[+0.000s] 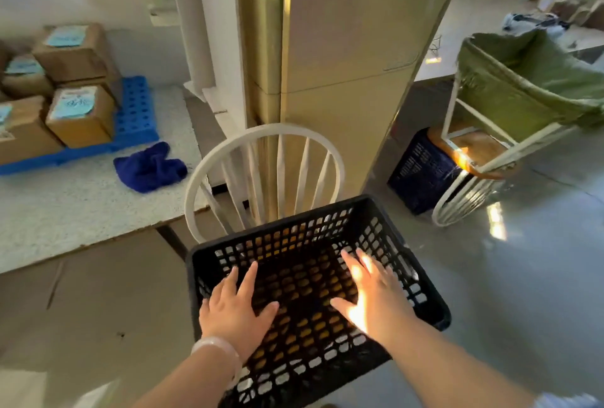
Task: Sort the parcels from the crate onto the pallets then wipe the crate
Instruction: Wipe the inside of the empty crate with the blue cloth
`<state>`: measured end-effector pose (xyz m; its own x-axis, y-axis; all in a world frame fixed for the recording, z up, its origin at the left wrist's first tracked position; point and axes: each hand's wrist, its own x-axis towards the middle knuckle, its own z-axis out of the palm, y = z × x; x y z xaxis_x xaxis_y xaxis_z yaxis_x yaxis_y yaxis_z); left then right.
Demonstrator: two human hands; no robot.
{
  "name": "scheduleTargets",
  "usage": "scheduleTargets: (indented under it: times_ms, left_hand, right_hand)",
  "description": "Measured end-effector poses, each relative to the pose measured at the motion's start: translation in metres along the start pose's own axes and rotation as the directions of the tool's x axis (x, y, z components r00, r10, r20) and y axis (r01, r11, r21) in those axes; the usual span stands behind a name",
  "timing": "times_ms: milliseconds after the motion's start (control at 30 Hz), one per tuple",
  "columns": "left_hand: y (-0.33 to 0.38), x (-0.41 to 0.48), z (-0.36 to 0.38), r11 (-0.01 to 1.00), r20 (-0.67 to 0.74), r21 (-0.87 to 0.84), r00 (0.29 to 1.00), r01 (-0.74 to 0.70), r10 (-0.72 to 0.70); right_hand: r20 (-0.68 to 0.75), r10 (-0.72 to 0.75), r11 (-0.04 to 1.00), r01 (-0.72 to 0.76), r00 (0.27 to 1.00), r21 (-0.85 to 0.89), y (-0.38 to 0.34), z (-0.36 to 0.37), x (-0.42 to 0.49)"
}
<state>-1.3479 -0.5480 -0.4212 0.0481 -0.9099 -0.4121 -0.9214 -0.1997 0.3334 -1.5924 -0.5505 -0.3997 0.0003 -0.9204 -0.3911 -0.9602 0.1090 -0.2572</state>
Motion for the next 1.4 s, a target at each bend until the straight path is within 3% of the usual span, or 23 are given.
scheduleTargets:
  times_ms: [200,400,533,833,1167,1400]
  left_hand:
    - [0.014,-0.003,0.032,0.959,-0.050,-0.087,0.960,0.269,-0.274]
    - [0.005,-0.009,0.046,0.887,-0.097,-0.100,0.883,0.451,-0.460]
    - [-0.002,-0.010,0.057,0.830,-0.035,-0.175,0.839,0.530,-0.543]
    - [-0.025,0.006,0.073,0.738,-0.048,-0.370,0.782,0.564,-0.622]
    - [-0.037,0.013,0.077,0.568,-0.038,-0.679,0.750,0.465,-0.660]
    - [-0.052,-0.028,0.056,0.428,-0.002,-0.804,0.718,0.413,-0.696]
  right_hand:
    - [0.040,0.050,0.996,-0.047,0.998,-0.075,0.076,-0.017,0.035]
    - [0.086,0.139,0.989,-0.142,0.987,0.030,0.120,-0.010,0.063]
    - [0.139,0.205,0.968,-0.222,0.969,0.119,0.144,-0.003,0.078]
    - [0.168,0.265,0.924,-0.300,0.949,0.238,0.155,0.011,0.101]
    - [0.196,0.388,0.760,-0.433,0.900,0.484,0.164,0.023,0.121]
    - [0.208,0.317,0.770,-0.380,0.925,0.514,0.133,0.011,0.096]
